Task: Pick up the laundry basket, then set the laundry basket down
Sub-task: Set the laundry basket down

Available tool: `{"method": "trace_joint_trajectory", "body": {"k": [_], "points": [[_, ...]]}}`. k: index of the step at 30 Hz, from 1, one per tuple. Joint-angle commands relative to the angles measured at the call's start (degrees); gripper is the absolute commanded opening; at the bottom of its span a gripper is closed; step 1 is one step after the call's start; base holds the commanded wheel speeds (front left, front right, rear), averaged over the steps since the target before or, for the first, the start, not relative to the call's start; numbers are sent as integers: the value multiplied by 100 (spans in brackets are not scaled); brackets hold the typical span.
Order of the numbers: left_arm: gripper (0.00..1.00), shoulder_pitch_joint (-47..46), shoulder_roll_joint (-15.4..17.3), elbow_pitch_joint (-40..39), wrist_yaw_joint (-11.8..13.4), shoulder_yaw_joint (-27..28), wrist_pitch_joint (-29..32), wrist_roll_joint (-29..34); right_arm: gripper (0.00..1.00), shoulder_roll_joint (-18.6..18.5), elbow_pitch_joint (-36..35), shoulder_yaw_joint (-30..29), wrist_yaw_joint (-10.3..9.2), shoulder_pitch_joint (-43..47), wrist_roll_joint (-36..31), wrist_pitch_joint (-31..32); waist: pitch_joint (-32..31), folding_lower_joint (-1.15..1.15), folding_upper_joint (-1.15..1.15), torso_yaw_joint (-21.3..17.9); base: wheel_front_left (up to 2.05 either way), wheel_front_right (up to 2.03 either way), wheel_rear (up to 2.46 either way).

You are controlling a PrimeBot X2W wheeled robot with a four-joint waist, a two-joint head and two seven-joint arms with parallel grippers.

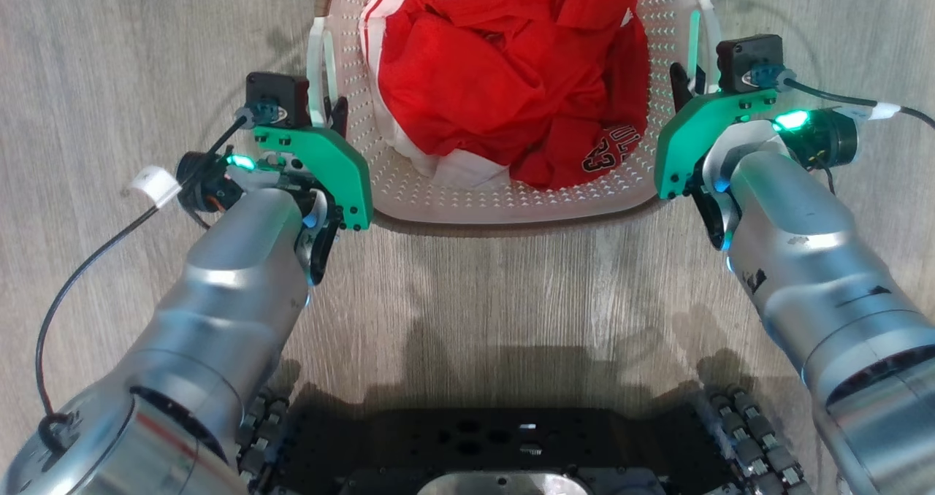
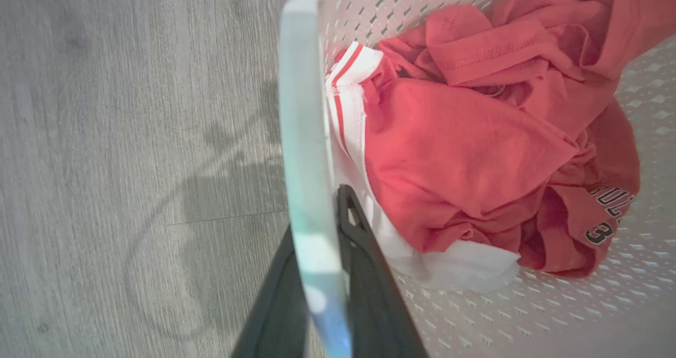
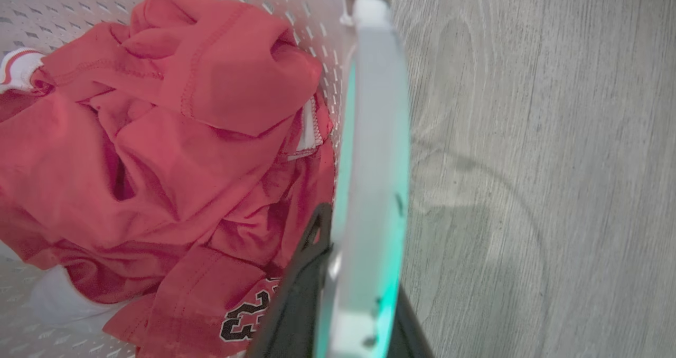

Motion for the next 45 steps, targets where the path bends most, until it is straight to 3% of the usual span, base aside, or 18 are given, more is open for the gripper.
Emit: {"method": "trace_joint_trajectory", "body": {"k": [1,2,3,4,5,6,7,17,25,32,45], "points": [[2,10,166,-2,53,56,-47,87,11,54,-65,68,-9,322,-94,-77,-1,0,0,2,0,0,0],[26,14,166,1,55,60,-47,79,20,54,-70,56,-9,326,-109,-77,-1,0,0,2,0,0,0],[39,21,166,4,60,66,-47,67,26,54,-76,45,-9,330,-125,-77,-2,0,0,3,0,0,0],[46,46,166,17,57,63,-47,32,36,54,-92,24,-9,341,-152,-77,-6,0,0,4,0,0,0],[72,56,166,26,60,62,-47,10,47,54,-100,14,-9,344,-164,-77,-8,0,0,4,0,0,0],[100,69,166,36,60,59,-47,-15,82,54,-109,5,-9,346,-175,-77,-12,0,0,4,0,0,0],[100,78,166,48,59,51,-47,-40,100,54,-125,-4,-9,347,-188,-77,-16,0,0,2,0,0,0],[100,102,166,45,151,90,-47,-153,100,54,-282,-150,-9,401,-299,-78,-206,0,0,-17,0,0,0],[100,254,263,-299,272,453,-47,163,100,54,-728,-451,-9,525,-472,-78,-621,0,0,-74,0,0,0],[100,626,403,-914,400,971,-47,629,100,54,-1208,-820,-9,796,-594,-78,-1088,0,0,-108,0,0,0],[100,2144,560,-2751,438,2748,-47,2158,100,54,-2546,-1446,-9,1882,-1009,-78,-2379,0,0,-179,0,0,0]]}}
